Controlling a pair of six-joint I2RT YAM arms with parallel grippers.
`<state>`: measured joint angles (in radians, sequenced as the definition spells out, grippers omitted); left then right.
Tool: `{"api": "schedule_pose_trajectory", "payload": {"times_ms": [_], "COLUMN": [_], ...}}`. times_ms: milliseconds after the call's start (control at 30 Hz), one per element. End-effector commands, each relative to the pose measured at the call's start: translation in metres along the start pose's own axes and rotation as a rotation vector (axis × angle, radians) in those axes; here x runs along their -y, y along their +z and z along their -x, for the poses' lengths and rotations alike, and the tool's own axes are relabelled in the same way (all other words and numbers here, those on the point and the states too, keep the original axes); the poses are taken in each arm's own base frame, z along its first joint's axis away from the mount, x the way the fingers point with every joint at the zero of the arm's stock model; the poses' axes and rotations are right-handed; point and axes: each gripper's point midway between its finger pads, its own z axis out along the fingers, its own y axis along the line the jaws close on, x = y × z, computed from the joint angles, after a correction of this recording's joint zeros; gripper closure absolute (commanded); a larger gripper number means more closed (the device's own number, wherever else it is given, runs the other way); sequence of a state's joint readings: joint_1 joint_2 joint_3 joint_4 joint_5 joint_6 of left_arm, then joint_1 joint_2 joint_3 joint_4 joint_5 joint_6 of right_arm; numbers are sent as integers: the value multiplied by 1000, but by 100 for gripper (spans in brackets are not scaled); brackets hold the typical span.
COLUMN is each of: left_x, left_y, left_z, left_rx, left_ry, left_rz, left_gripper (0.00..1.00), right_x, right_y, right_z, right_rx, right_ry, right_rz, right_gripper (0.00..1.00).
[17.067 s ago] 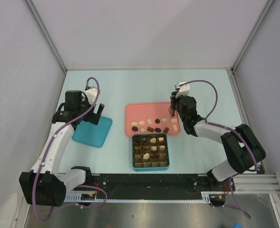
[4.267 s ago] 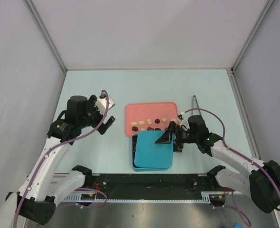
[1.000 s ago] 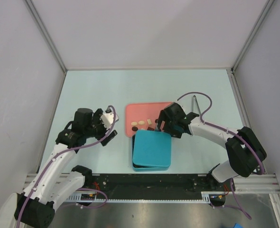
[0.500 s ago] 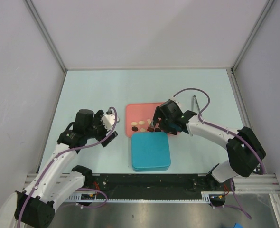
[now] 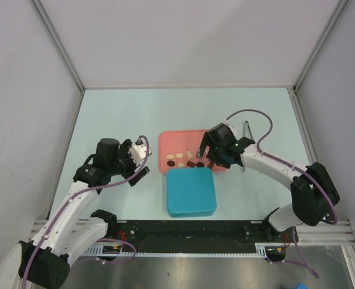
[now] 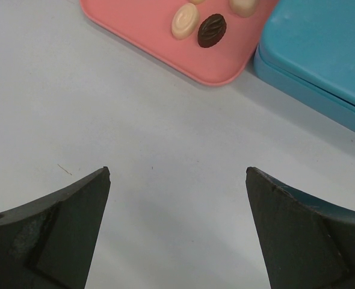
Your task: Pack the chocolate
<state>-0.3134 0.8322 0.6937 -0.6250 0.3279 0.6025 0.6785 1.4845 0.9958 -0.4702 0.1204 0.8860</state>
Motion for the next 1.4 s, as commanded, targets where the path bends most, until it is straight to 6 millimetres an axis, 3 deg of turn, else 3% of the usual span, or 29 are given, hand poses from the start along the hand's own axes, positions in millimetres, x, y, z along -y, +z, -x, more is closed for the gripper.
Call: {"api": "schedule_pose_trajectory", "payload": {"times_ms": [0, 100, 233, 400, 567, 667, 1000, 1367], "left_x": [0, 2, 15, 29, 42, 53, 76, 84], "left_y": [2, 4, 14, 31, 47, 52, 68, 69], "left_z": [9, 11, 14, 18, 18, 17, 15, 17], "left_rx": [37, 41, 51, 42, 51, 56, 44, 55], "left_ry": [19, 19, 46, 133, 174, 198, 235, 226], "left_rz": [-21, -38, -63, -75, -94, -113, -152, -169], "left_gripper": [0, 0, 0, 0, 0, 0, 1, 3], "right_x": [9, 15, 16, 18, 24, 16, -3, -10], "right_y": [-36, -41, -33, -36, -43, -44, -40, -46], "right_z": [52, 46, 9, -24, -46, -55, -76, -71], "right_rx": [145, 126, 49, 5, -19, -35, -68, -53], "right_ry": [42, 45, 60, 89, 127, 129, 130, 138], "right_rz": [7, 2, 19, 36, 51, 72, 107, 142], "right_gripper": [0, 0, 0, 0, 0, 0, 0, 0]}}
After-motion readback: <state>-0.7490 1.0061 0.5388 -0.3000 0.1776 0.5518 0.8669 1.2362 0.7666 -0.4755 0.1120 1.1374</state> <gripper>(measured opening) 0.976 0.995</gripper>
